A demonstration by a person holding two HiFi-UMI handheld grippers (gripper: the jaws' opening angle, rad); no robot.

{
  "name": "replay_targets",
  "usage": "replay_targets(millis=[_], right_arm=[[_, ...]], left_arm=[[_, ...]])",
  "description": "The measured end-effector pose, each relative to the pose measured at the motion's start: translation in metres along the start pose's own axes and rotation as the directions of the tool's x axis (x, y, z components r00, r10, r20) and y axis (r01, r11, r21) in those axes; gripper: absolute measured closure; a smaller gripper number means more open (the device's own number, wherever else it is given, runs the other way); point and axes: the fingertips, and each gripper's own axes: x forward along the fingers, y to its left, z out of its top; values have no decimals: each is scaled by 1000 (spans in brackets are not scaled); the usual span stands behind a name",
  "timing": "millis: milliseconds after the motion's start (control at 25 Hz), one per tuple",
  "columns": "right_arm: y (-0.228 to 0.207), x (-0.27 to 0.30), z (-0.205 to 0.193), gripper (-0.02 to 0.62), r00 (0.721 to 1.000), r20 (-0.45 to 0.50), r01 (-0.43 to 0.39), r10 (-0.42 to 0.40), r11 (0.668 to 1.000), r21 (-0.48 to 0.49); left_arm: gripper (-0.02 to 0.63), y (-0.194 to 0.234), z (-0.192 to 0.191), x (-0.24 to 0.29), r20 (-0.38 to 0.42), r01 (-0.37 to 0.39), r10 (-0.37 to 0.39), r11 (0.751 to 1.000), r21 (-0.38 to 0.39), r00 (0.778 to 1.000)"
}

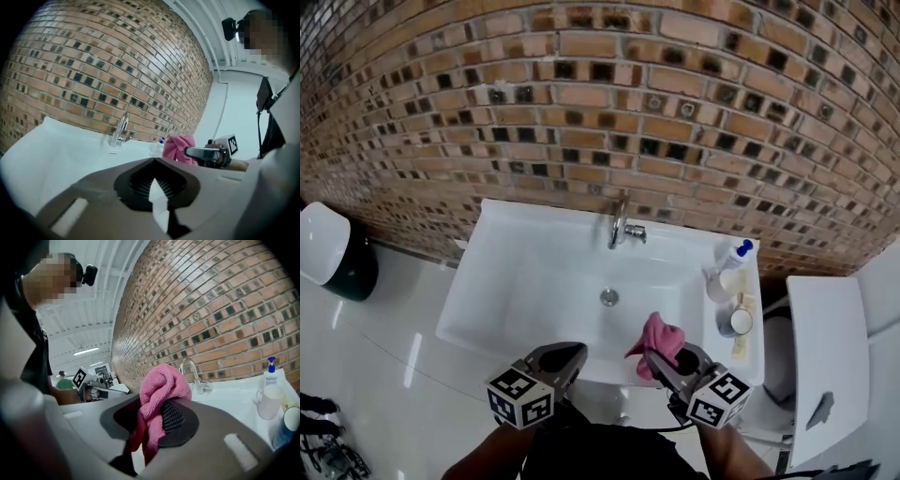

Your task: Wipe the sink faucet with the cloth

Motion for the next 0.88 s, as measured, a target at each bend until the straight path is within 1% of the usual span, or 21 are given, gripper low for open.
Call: replay_targets(millis=[120,240,360,520,640,720,880], right_arm=[[-13,23,15,499,996,26,82,-83,996,28],[-26,45,25,499,985,50,164,-166,985,45],[-37,69,26,499,969,56,238,-242,969,60],[-48,94,29,499,951,53,303,-306,951,66],[-64,104,30,499,945,27,325,-327,943,67],[-83,107,34,499,942,13,334,-335,941,59],[-129,112,43,499,942,-7,335,-335,941,45]], left_arm=[[600,23,23,12,-20,71,-70,997,26,997],[600,51,36,18,-58,131,-129,990,43,990],[600,81,40,21,-110,171,-164,984,56,980],[600,112,39,30,-169,223,-210,973,56,963],[600,124,44,37,-165,234,-226,972,32,960],[600,128,48,44,-153,231,-225,973,22,962],[600,139,49,59,-141,189,-187,982,1,972]])
